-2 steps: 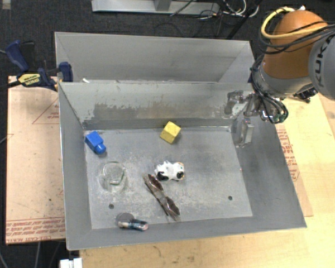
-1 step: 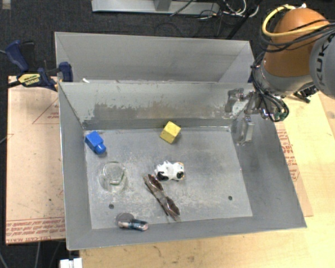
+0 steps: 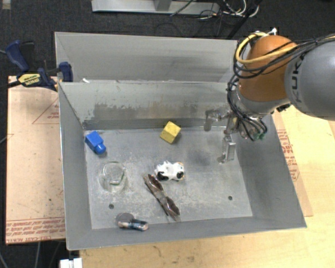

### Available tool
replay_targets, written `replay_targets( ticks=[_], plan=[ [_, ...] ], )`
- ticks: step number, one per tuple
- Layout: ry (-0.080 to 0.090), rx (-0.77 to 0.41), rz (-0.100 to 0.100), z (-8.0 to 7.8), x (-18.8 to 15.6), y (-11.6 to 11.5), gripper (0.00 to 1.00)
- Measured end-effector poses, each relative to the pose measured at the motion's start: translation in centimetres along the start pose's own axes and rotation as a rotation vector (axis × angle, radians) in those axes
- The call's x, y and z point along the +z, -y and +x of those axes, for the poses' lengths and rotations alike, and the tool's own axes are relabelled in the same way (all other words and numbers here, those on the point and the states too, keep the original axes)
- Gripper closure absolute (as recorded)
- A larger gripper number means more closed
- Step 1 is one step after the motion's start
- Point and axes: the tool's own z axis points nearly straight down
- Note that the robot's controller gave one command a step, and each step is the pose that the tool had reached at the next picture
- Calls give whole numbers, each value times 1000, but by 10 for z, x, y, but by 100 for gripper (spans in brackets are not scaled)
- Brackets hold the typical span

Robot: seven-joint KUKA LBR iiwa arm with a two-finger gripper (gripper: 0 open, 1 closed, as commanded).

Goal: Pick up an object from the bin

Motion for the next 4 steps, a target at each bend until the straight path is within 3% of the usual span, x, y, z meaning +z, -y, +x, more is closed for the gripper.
replay_targets(
  ticks=[1,2,3,4],
  plan=[
    [-4,18,-2,6,-3,-73,0],
    [-3,-209,-1,10,-3,-89,0],
    [-1,-75,-1,22,28,-110,0],
    [1,-272,0,23,52,-134,100]
  ],
)
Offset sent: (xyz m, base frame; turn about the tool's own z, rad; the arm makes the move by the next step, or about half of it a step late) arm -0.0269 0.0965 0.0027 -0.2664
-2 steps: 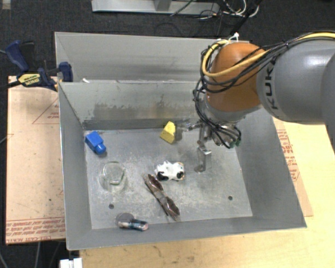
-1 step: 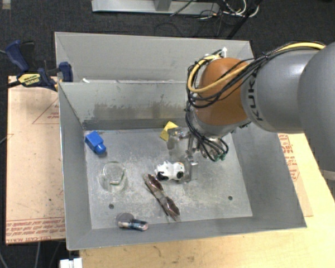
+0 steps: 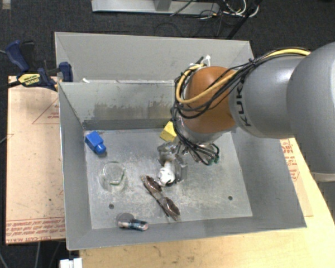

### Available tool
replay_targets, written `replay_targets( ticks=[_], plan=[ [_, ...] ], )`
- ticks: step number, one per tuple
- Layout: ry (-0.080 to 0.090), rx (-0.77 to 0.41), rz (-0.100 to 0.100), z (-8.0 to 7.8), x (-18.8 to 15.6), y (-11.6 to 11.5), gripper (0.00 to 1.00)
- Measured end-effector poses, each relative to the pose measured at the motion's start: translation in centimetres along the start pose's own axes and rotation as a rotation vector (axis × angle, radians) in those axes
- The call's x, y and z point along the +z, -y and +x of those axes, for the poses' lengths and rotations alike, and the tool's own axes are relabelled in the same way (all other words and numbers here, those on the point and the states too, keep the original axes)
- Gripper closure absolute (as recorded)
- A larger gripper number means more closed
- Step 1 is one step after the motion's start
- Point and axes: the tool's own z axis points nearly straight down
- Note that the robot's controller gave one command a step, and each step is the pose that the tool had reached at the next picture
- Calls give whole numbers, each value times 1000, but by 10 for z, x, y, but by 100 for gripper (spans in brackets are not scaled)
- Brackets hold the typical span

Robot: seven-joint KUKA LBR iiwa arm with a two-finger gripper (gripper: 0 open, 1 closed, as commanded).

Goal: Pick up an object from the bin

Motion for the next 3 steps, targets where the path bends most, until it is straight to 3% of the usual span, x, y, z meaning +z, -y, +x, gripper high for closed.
replay_targets(
  ticks=[2,3],
  plan=[
    [-4,1,-2,1,-3,0,100],
    [-13,1,-5,4,-22,-2,100]
  ],
)
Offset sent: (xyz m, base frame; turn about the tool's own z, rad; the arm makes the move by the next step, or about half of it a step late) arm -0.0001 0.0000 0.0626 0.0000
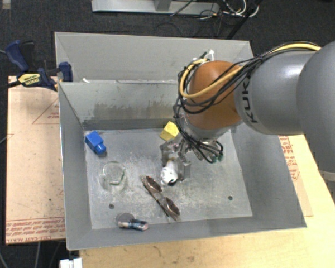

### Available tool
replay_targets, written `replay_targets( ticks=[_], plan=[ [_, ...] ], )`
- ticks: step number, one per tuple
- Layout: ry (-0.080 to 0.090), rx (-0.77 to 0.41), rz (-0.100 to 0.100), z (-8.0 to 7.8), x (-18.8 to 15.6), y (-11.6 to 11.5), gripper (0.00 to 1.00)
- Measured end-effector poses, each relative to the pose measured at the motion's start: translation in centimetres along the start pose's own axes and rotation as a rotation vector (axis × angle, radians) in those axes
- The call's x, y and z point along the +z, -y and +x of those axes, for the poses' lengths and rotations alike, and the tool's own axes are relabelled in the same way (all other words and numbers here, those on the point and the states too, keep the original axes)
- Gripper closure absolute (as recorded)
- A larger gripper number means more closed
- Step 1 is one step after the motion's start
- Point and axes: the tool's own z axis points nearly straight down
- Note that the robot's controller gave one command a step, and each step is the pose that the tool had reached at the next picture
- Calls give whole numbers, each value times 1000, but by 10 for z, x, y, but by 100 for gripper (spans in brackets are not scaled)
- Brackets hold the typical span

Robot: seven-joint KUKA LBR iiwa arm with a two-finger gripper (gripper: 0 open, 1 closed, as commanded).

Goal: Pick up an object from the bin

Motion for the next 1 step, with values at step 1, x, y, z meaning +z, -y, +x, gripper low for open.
replay_targets(
  ticks=[1],
  plan=[
    [8,0,3,-2,-23,0,100]
  ],
)
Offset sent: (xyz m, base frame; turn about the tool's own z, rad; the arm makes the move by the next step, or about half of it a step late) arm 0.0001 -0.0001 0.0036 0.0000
